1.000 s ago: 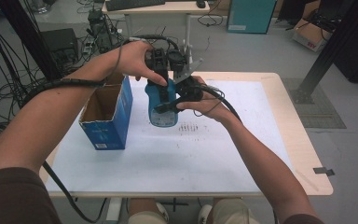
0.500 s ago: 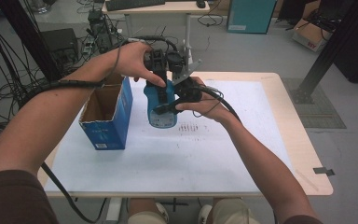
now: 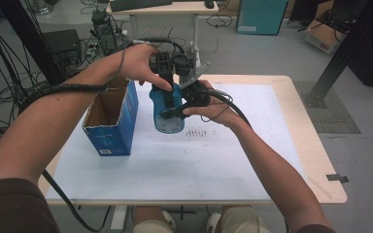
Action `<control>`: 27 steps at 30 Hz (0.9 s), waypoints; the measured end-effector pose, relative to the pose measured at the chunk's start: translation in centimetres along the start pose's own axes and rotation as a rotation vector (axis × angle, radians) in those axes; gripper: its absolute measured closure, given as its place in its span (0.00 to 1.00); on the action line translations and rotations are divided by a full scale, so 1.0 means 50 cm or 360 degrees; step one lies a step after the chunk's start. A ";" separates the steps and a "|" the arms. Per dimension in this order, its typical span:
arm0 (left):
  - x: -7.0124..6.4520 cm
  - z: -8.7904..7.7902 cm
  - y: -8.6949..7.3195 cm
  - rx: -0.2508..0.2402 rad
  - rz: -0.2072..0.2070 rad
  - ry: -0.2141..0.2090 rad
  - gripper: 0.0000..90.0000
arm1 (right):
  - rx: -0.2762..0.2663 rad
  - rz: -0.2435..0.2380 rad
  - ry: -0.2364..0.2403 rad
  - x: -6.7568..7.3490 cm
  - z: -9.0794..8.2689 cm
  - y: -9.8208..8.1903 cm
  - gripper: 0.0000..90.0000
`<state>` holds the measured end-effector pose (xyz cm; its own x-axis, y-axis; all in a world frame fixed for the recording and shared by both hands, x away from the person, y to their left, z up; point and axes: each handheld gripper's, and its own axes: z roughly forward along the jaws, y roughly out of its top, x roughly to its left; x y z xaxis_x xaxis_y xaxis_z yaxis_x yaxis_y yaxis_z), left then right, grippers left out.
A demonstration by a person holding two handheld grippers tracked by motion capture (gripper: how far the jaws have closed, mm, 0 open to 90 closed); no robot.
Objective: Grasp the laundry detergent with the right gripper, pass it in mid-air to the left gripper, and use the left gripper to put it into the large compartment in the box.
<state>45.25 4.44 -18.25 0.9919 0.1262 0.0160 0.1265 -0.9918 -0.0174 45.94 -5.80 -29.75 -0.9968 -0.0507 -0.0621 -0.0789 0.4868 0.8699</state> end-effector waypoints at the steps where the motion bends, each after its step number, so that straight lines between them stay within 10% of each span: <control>1: 0.000 -0.001 0.000 0.0006 0.0000 -0.0008 0.40 | -0.0003 -0.0002 0.0000 0.000 0.000 0.000 0.47; 27: 0.001 0.004 -0.004 -0.0005 0.0004 0.0011 0.40 | -0.0010 -0.0018 0.0001 -0.002 0.004 -0.001 0.47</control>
<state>45.29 4.64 -18.43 0.9921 0.1235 0.0228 0.1239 -0.9922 -0.0143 46.05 -5.61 -29.88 -0.9958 -0.0566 -0.0715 -0.0899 0.4805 0.8724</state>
